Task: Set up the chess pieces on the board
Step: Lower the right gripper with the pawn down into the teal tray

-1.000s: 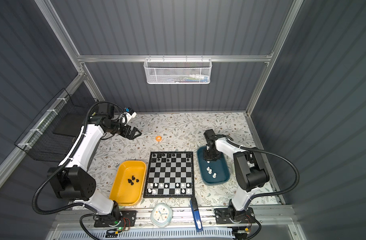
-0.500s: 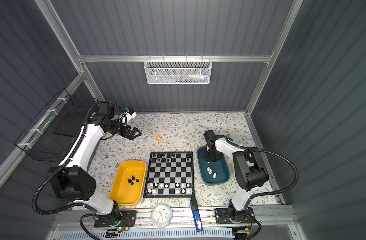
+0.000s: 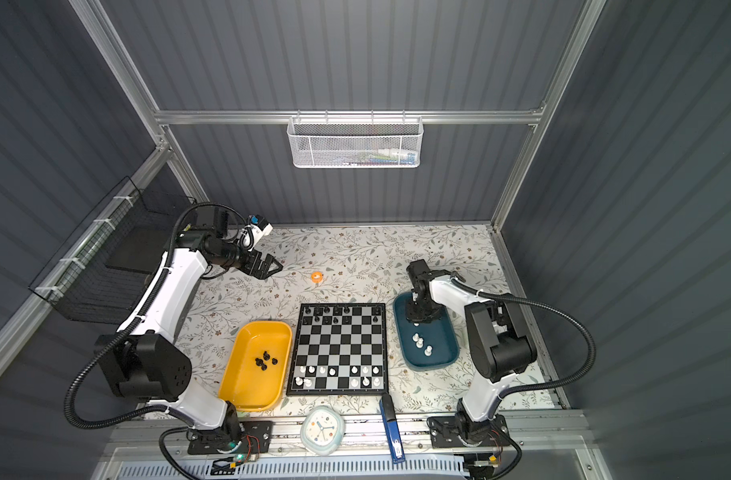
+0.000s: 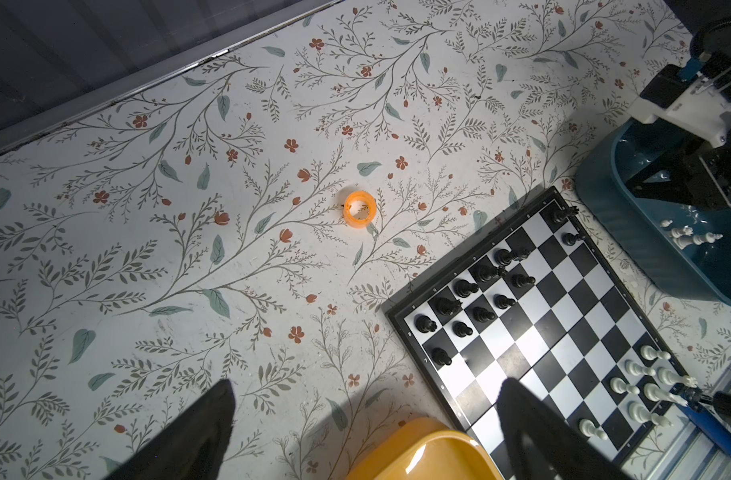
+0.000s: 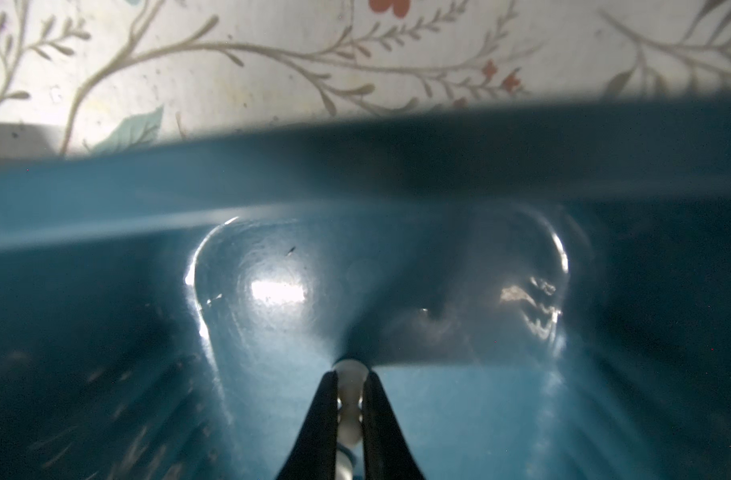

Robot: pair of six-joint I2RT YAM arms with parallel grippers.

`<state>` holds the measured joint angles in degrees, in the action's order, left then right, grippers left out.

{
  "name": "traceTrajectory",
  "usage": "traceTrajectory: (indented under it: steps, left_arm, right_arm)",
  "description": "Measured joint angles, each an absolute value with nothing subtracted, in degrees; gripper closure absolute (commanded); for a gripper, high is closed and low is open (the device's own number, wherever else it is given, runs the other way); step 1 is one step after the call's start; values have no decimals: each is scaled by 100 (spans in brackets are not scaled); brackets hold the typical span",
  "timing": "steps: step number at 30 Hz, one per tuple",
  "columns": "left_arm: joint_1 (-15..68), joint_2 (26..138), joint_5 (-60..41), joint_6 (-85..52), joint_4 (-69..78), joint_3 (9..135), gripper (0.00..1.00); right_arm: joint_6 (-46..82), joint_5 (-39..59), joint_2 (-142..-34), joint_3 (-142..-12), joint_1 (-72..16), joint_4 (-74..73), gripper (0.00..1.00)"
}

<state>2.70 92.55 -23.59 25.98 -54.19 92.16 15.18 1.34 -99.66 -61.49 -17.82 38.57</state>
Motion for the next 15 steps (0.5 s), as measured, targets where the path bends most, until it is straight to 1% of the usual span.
traceTrajectory:
  steps: [15]
  left_arm:
    - [270,9255,-2359,2600,-5400,9216,0]
  right_arm:
    - [1468,-12,-9832,-6149,-1782,4021,85]
